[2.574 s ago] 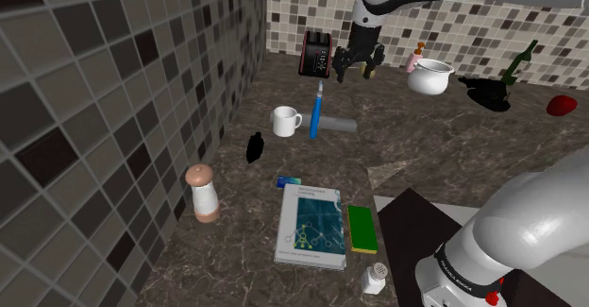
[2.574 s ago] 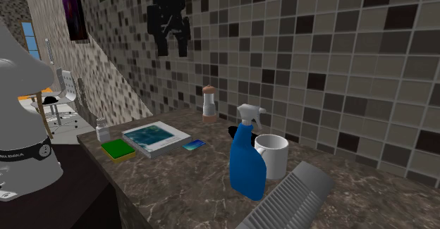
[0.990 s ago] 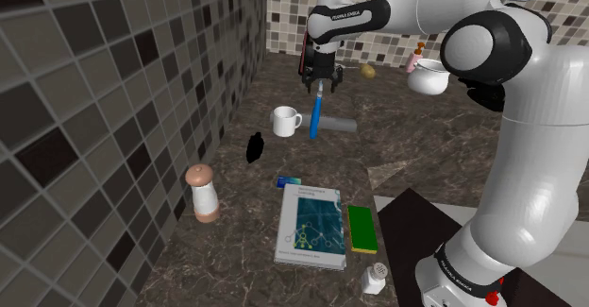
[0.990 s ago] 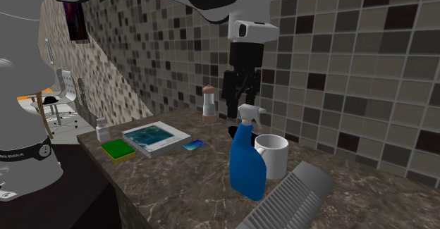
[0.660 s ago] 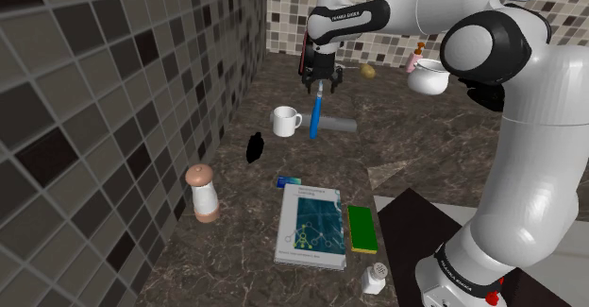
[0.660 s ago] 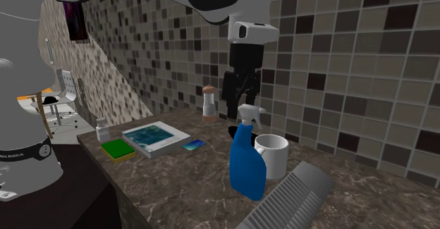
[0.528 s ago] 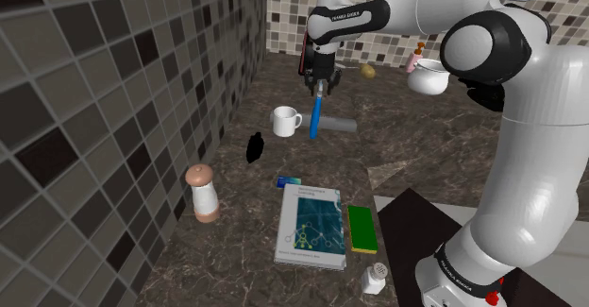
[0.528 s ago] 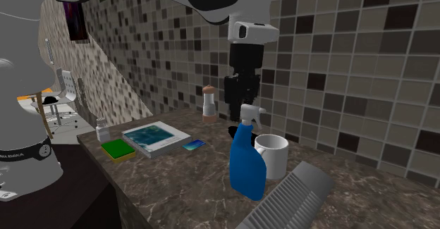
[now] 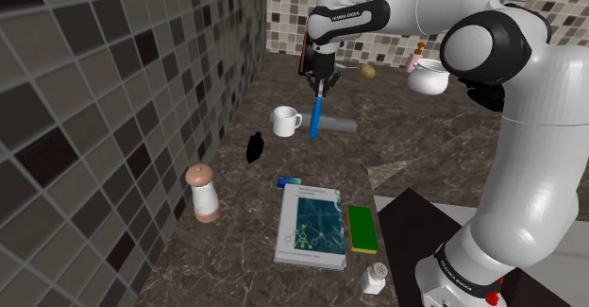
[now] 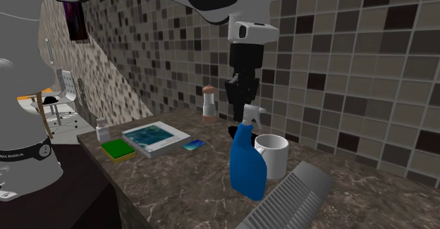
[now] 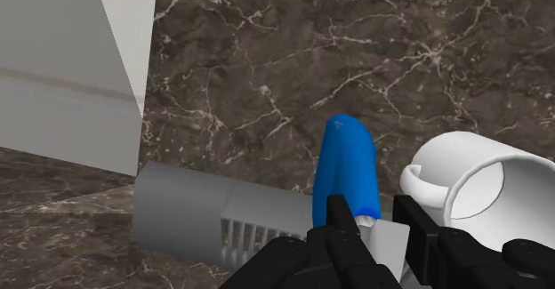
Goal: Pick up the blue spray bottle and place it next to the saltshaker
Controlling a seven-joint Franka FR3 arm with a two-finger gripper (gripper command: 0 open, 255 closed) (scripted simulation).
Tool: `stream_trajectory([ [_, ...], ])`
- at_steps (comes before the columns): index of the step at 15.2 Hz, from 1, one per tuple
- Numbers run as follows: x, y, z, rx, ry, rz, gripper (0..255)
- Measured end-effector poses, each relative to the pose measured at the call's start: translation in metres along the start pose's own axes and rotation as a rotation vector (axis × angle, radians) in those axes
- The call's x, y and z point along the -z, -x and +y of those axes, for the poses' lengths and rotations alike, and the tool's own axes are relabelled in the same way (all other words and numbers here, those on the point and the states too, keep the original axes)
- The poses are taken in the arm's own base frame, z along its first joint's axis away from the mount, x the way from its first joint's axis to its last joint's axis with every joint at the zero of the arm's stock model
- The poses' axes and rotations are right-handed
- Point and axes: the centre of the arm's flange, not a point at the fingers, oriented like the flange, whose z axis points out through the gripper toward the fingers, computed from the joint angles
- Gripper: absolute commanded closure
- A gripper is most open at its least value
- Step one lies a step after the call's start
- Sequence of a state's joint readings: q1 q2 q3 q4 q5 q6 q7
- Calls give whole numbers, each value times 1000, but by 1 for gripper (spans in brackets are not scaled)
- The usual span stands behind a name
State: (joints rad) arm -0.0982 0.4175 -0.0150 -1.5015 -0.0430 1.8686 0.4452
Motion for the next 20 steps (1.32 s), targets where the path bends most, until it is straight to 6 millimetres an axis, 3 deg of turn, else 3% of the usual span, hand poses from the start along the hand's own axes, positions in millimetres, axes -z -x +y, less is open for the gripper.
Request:
stream_trajectory([
  [4,11,0,1,0,0,0,255],
  [20,95,3,6,0,0,0,255],
])
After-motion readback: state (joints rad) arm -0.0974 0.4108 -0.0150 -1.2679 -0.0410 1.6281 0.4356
